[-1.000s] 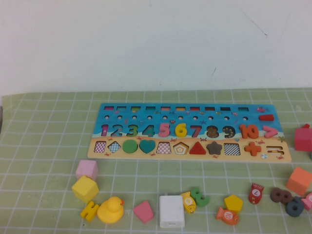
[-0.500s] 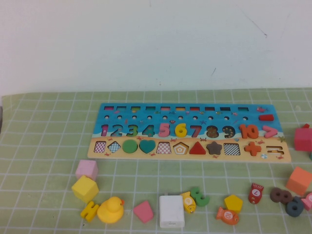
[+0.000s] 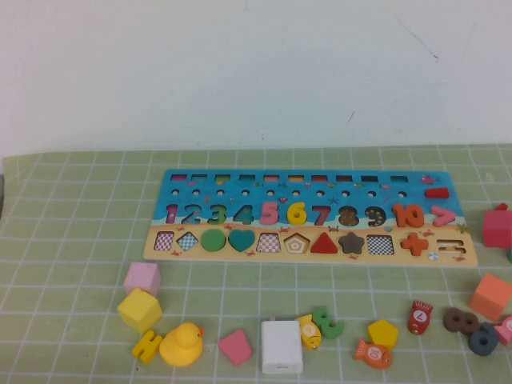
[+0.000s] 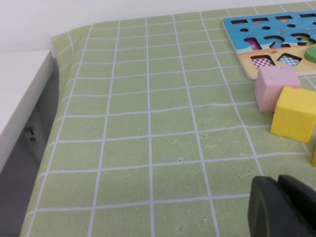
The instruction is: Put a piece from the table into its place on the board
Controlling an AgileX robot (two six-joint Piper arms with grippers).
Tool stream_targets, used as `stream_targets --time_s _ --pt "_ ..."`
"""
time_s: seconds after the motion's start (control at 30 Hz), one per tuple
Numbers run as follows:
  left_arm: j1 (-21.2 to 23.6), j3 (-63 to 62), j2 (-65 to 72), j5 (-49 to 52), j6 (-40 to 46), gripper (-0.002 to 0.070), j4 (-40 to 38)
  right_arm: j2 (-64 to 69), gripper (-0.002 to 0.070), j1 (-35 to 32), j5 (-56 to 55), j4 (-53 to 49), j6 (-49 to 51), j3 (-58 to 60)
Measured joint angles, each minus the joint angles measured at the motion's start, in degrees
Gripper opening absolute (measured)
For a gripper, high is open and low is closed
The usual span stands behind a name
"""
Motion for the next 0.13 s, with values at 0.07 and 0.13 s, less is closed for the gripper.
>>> stream_targets --time_s 0.07,0.13 --pt "0.0 0.0 0.0 0.0 0.0 -0.0002 0.0 0.0 -0.0002 0.0 0.0 -0.12 0.1 0.0" --pt "0.0 0.0 0.0 0.0 0.0 -0.0002 0.0 0.0 -0.0002 0.0 -0.09 -0.12 0.1 0.0"
